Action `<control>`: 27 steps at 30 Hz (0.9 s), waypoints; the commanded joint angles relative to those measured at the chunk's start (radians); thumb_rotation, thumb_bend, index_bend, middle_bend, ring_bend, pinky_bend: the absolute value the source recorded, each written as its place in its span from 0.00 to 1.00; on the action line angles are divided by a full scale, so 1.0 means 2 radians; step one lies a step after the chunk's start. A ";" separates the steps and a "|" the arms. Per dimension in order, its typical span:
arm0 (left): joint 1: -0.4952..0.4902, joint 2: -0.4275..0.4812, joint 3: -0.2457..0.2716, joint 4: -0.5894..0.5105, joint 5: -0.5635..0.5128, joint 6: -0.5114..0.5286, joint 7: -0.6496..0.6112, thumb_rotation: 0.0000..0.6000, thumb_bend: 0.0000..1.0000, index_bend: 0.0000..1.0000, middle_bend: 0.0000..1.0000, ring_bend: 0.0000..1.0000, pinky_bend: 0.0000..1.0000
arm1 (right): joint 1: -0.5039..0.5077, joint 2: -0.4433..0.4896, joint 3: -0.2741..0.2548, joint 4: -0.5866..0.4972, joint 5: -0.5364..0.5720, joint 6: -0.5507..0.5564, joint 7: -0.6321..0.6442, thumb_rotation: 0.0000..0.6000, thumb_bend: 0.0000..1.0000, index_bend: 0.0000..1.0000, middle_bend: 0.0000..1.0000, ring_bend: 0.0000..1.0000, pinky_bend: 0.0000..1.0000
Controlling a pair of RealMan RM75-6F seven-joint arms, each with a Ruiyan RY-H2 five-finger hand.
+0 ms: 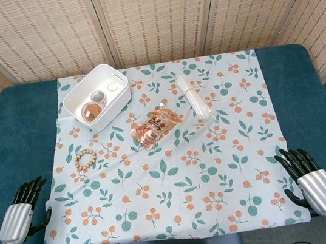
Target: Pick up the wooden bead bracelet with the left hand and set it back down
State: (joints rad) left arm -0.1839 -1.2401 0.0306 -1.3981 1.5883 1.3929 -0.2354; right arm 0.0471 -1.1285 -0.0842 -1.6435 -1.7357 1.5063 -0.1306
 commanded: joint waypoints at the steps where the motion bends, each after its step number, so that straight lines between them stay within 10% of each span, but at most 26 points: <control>1: -0.001 -0.003 0.001 0.001 0.002 -0.001 0.002 1.00 0.45 0.00 0.00 0.00 0.01 | 0.001 0.001 -0.001 -0.001 0.000 -0.003 0.001 1.00 0.24 0.00 0.00 0.00 0.00; 14: -0.049 -0.058 -0.045 0.031 -0.015 -0.028 0.061 1.00 0.47 0.09 0.24 0.04 0.04 | 0.003 0.007 -0.003 -0.007 0.004 -0.014 0.003 1.00 0.24 0.00 0.00 0.00 0.00; 27: -0.110 -0.189 -0.060 0.182 -0.011 -0.064 0.109 1.00 0.48 0.19 0.30 0.06 0.05 | 0.011 0.007 -0.002 -0.013 0.017 -0.040 -0.006 1.00 0.24 0.00 0.00 0.00 0.00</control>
State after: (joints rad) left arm -0.3773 -1.5714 -0.0801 -1.0875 1.5779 1.2897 -0.0495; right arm 0.0685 -1.1154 -0.0885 -1.6688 -1.7015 1.4259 -0.1438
